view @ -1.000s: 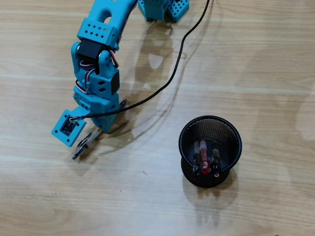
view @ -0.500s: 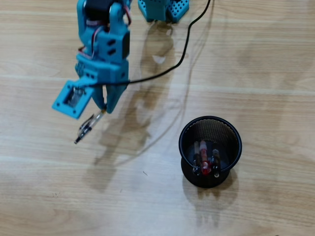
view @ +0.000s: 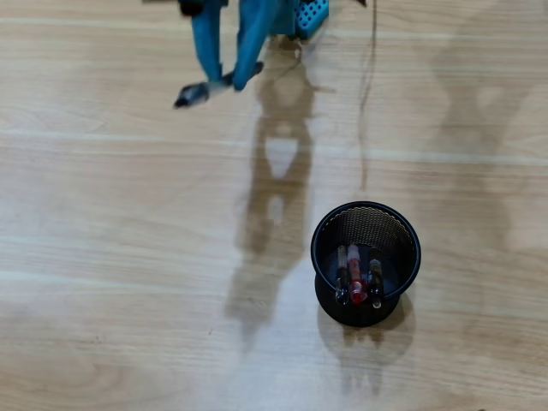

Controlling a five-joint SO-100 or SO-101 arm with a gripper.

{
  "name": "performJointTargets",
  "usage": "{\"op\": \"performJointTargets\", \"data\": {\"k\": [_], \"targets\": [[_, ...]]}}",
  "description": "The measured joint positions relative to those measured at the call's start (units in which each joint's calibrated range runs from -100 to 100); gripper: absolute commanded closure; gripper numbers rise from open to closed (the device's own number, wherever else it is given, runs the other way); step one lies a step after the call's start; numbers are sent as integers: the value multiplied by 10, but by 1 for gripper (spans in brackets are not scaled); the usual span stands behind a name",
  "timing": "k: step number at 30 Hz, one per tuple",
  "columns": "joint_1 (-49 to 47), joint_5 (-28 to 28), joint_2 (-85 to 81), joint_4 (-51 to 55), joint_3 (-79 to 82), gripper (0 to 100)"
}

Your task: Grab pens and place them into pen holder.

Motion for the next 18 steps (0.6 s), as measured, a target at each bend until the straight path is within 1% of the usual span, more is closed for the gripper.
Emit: {"op": "performJointTargets", "data": {"k": [3,4,10,14,15,16,18], "targets": [[-33,0,-20,-35,0,98],[-51,0,-25,-74,0,98],[-126,0,-26,-196,11,98],[-157,0,-26,-275,58,98],[-166,0,-26,-301,74,98],[-187,0,-26,-355,108,98],[-195,0,-22,-393,131,98]]}}
